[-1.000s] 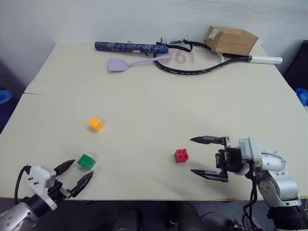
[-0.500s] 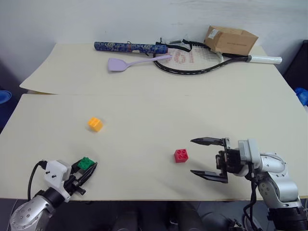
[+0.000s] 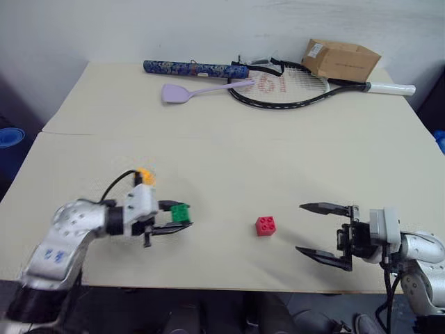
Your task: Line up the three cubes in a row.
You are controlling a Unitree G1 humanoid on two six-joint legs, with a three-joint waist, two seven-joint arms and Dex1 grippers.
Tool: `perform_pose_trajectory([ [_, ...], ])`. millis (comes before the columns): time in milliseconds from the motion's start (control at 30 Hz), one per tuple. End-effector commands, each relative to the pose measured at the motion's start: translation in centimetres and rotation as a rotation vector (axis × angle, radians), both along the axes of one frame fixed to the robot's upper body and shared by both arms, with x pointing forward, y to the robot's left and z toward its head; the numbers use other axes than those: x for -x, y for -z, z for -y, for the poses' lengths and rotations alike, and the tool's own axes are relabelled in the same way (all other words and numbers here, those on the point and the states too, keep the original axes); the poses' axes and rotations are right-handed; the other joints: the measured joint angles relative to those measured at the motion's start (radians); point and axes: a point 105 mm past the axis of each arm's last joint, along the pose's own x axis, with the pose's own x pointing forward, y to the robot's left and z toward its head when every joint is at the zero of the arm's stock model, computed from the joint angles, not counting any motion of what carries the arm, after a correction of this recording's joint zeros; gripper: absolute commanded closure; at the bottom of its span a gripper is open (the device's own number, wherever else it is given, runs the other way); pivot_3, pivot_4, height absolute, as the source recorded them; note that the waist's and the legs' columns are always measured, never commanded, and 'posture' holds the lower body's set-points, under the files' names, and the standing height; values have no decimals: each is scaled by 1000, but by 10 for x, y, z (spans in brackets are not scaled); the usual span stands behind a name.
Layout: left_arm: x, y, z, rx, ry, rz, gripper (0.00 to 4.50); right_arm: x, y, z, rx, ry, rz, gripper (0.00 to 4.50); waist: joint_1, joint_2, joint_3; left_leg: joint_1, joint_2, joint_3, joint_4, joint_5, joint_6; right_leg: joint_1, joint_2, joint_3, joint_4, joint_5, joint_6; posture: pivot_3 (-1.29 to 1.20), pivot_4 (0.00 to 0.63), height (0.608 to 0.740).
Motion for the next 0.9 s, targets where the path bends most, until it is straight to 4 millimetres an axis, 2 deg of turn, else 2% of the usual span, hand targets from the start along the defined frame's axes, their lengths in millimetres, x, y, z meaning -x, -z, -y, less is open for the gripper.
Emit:
perform_pose_trajectory([
  [33,-5,17,16,-51,33,-49,2976,2,-8,6,9,40,51,0,-5,0,0,0,1,1,0,0,0,0,2,1,0,0,0,0,150,740],
  [167,-10,25,31,-39,29,-75,2976,5,-10,11,16,77,64,0,-3,0,0,0,2,1,1,0,-1,-1,2,2,0,0,0,0,150,740],
  [333,-13,38,41,-51,57,-72,2976,9,-7,10,9,103,57,0,1,0,0,0,2,1,3,0,-1,-1,1,3,-1,0,0,0,150,740],
  [667,-16,39,36,-68,96,-52,2976,6,-3,2,-11,102,49,0,2,0,0,0,2,1,3,0,-1,-1,0,3,0,0,0,0,150,740],
  [700,-15,38,34,-64,102,-47,2260,5,-3,2,-12,101,50,0,1,0,0,0,2,1,3,0,-1,-1,0,3,0,0,0,0,150,740],
  [867,-20,21,22,10,42,32,878,0,-4,2,-12,89,54,0,0,0,0,0,2,0,3,0,-1,-1,0,3,0,0,0,0,150,740],
  [900,-18,16,16,31,32,48,878,-1,-4,3,-12,87,56,0,0,0,0,0,2,0,3,0,-1,-1,0,3,0,0,0,0,150,740],
])
